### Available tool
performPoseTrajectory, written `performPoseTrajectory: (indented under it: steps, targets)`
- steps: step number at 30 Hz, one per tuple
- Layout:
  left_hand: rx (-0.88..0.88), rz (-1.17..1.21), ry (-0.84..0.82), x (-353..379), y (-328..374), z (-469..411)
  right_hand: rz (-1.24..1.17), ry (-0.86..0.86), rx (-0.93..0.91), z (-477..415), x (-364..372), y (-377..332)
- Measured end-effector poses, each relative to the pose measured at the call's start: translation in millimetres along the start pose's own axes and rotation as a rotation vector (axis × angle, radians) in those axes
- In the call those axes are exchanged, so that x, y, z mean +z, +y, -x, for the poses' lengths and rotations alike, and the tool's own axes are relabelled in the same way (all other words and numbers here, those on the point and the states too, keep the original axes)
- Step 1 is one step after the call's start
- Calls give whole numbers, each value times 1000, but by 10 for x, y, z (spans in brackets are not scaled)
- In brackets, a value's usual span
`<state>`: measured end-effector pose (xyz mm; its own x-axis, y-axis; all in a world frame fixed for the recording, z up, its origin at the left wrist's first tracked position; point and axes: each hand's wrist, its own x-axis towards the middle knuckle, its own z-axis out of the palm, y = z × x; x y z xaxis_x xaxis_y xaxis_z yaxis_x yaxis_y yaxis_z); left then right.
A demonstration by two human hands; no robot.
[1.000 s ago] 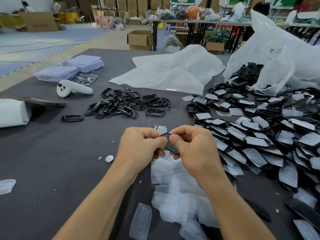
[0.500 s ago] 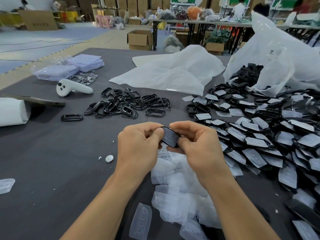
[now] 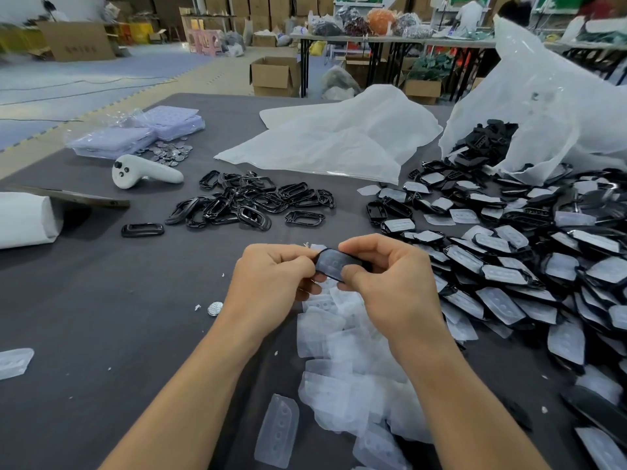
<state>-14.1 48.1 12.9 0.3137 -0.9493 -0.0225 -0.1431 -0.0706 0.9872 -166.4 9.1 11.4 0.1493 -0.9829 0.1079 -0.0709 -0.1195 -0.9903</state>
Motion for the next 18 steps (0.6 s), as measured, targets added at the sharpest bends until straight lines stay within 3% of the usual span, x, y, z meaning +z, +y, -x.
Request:
performPoseTrajectory:
  steps: [18]
  targets:
    - [10, -23, 61, 9, 31, -1, 91, 2, -65, 24, 18, 12]
